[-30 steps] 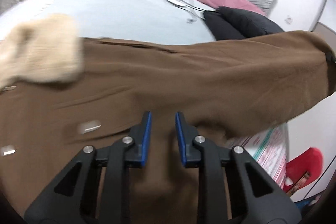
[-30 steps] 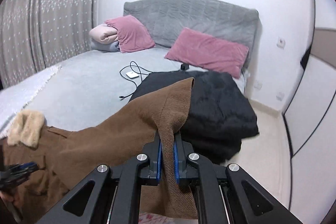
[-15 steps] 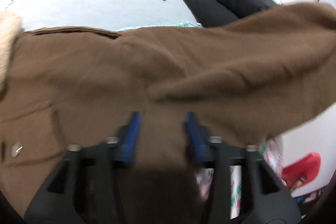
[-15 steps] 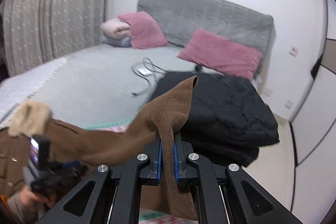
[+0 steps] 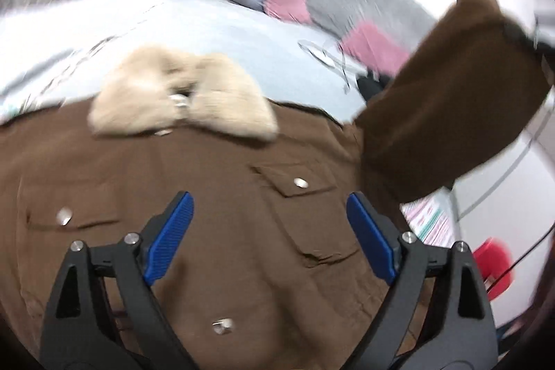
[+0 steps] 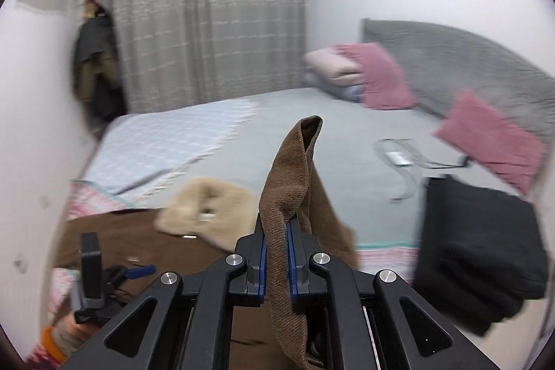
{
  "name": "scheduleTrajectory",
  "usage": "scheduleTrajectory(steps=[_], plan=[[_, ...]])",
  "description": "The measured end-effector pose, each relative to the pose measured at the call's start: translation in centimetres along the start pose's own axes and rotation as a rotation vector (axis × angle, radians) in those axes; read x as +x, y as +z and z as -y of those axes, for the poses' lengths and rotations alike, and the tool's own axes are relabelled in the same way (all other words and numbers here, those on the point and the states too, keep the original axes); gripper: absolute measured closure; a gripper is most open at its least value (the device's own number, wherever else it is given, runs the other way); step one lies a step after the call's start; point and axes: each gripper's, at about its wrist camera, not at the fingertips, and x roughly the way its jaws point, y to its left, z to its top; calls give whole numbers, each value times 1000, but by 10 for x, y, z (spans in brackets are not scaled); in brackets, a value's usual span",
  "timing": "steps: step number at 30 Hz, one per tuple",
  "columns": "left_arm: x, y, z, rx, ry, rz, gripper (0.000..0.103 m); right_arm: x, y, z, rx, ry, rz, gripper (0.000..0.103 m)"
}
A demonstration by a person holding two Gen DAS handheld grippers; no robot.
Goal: Fold large clothes
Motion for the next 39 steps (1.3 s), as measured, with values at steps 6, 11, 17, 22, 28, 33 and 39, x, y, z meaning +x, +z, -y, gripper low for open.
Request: scheduleTrajectory(steps=[6,11,17,22,28,33,39], plan=[[8,1,-59,-207,-54,71,13,77,-23,-70,75,228,-15,88],[5,1,-76,-255,-94,114,13,129,-69,-74,188,459,-66,44],[40,-5,-63,-223,-54,-14,14,135,-115,23,376,228,-44,41],[76,-16,-39,-143,-10,-146,42,157,-167,107,536,-7,-107,41],[72,-18,-26,-80,96,-71,96,172,-211,168,729,-65,-169,41],[65,-16,-26,-79,76,-35,96,188,-214,163,769,18,-190,41],[42,-11,-19,-69,113,121,97,188,-203,145,734,24,-189,41]])
